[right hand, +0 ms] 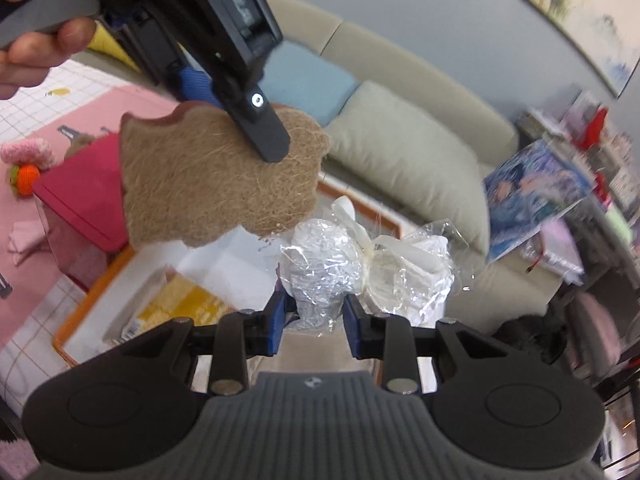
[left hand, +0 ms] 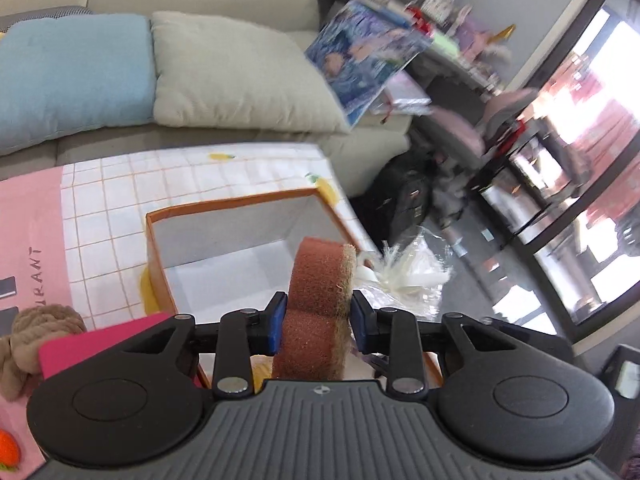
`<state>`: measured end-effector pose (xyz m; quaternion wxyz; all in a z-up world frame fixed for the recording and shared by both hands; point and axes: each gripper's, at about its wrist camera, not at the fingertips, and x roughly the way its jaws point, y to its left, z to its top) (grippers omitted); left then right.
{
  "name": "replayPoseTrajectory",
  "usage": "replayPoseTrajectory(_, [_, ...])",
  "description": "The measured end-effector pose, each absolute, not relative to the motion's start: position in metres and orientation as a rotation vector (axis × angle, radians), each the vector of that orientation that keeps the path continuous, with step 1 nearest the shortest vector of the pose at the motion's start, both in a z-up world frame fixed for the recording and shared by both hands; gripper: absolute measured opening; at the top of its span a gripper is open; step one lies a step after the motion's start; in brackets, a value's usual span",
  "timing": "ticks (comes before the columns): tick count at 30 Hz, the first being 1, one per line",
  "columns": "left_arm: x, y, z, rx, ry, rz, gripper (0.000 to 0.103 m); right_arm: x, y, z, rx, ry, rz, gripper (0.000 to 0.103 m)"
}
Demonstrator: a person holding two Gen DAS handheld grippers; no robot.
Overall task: Organize soft objects
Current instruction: 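Carry sponge and plastic bundle over the orange box with both tools, then open both tools to drop sponge and bundle into the box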
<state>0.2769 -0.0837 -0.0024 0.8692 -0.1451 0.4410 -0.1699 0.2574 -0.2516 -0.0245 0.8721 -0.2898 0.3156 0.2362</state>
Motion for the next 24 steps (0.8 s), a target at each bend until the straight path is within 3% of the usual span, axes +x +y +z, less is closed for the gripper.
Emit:
replayPoseTrajectory(13, [0.300,-0.107,-0.035,-0.027,0.926,-0.232,0.036,0.293,-0.216,-0.084,-0.761,0.738,0.641,0.031])
replayPoseTrajectory(22, [0.303,-0.117,-0.052,0.107,0.954,-0.216,0.036,0.312,-0.205,-0.093,-0.765,0.787,0.658,0.032])
replayPoseTrajectory(24, [0.302,-0.116,-0.054,0.102,0.960,-0.221,0.037,0.312,-0.204,-0.092,-0.768,0.787,0.657,0.036])
